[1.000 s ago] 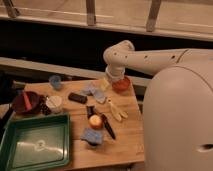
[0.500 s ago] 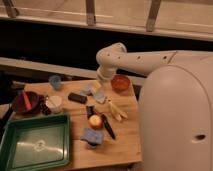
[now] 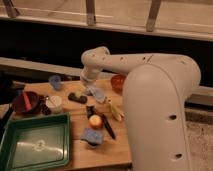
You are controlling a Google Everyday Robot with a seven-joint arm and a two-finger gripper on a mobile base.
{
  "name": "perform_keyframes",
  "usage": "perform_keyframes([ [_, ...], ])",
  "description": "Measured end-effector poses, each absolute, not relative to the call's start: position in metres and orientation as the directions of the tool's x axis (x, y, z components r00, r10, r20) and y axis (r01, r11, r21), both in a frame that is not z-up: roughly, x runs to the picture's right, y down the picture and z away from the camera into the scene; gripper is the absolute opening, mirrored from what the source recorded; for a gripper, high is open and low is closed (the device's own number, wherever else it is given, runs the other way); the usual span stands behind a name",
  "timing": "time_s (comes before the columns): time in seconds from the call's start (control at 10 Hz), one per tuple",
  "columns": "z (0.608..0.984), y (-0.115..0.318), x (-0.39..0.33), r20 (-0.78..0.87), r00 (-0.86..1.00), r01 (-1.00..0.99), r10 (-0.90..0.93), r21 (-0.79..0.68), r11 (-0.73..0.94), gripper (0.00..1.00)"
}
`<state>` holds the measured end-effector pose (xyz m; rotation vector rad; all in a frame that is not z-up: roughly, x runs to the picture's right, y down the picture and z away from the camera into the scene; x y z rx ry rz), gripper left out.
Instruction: Place eraser in tray
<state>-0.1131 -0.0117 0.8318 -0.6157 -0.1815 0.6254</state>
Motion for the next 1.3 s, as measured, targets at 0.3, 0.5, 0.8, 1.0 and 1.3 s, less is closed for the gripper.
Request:
perform_keyframes([
  [0.3, 0.833, -0.011, -0.117, -0.009, 0.804, -0.482, 0.595, -0.595, 0.643, 0.80],
  [0.5, 0.834, -0.011, -0.118, -0.009, 0.806, -0.480, 0.591, -0.595, 0.645, 0.80],
  [0.8, 0.858, 0.001, -0.120, -0.004, 0.809, -0.461, 0.587, -0.624, 0.631, 0.80],
  [1.0, 0.883, 0.012, -0.132, 0.018, 0.815, -0.431, 0.579, -0.649, 0.627, 0.80],
  [1.3, 0.898, 0.021, -0.145, 0.076, 0.817, -0.404, 0.572, -0.633, 0.660, 0.80],
])
